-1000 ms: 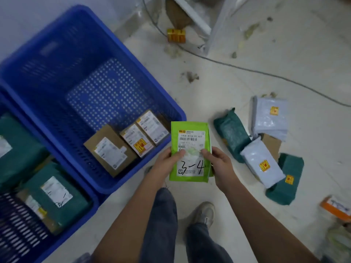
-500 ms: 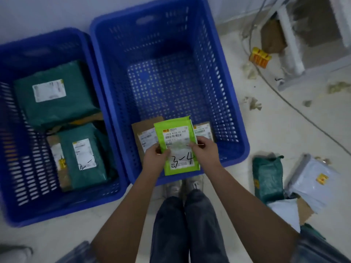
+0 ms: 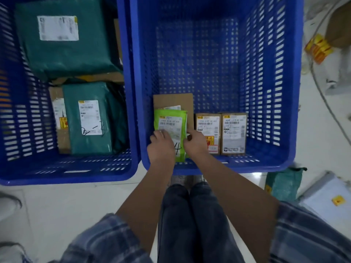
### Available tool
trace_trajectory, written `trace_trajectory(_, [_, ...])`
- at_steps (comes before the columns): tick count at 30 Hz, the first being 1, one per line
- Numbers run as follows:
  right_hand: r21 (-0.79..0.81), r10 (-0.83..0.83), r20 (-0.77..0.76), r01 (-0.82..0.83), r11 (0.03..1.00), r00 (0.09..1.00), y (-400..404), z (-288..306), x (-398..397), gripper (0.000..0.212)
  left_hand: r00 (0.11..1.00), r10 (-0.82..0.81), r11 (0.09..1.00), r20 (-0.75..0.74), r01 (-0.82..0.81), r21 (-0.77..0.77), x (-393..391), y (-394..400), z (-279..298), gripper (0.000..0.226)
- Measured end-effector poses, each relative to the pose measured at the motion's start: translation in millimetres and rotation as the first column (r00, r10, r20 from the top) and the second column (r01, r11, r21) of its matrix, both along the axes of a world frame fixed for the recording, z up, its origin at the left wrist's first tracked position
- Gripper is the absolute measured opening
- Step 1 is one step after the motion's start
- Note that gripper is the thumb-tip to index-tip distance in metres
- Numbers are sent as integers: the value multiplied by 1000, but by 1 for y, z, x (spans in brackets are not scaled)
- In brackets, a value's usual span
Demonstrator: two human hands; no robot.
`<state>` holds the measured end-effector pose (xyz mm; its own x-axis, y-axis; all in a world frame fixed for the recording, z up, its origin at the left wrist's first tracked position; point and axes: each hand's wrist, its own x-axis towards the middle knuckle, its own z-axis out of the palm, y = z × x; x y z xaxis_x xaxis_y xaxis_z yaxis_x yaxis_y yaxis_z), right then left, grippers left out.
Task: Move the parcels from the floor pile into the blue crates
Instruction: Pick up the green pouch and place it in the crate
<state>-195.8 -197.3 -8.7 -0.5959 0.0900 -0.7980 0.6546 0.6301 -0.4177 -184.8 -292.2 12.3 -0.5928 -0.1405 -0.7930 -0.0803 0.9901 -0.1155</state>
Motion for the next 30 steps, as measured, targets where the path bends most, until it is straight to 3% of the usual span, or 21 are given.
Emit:
trace_trajectory(2, [-26, 27, -35, -27, 999, 999, -1, 1, -1, 35, 997, 22, 1000, 75, -22, 2, -1, 1, -1, 46])
trace_trajectory(4, [5, 50, -47, -50, 999, 998, -3, 2, -3, 34, 991, 35, 999, 132, -40, 34, 2, 1, -1, 45])
trace_trajectory(8, [258, 47, 103, -72, 963, 994, -1, 3, -10, 23, 974, -15, 998, 225, 0, 66, 7, -3, -2, 46])
trace_trajectory(10, [234, -71, 177, 28, 972, 982, 4, 7, -9, 4, 959, 1, 997, 282, -24, 79, 6, -5, -1, 38])
trace_trajectory(12, [109, -232, 166, 216, 970, 959, 12, 12, 2, 20, 943, 19, 995, 332, -51, 86, 6, -6, 2, 34])
trace_trajectory(14, [13, -364, 60, 364, 931, 929, 26, 28, 19, 20, 941, 19, 995, 337, -51, 86, 7, -5, 8, 30])
trace_trajectory(17, [19, -506, -124, 512, 859, 853, 57, 56, 48, 16, 973, 3, 995, 232, -26, 95, 7, 2, 24, 28])
trace_trajectory(19, [46, -623, -168, 637, 769, 764, 82, 72, 68, 22, 993, -63, 991, 101, 50, 128, 5, 14, 40, 27])
trace_trajectory(21, [79, -724, -122, 734, 675, 679, 108, 82, 88, 24, 997, -81, 977, -2, 80, 199, 3, 32, 53, 26])
trace_trajectory(25, [123, -878, 53, 870, 478, 475, 154, 86, 139, 5, 988, -44, 937, -150, 93, 337, 5, 83, 63, 23])
trace_trajectory(30, [118, -914, 151, 911, 394, 376, 192, 83, 210, 6, 926, -239, 808, -293, 357, 468, 33, 155, 64, 19])
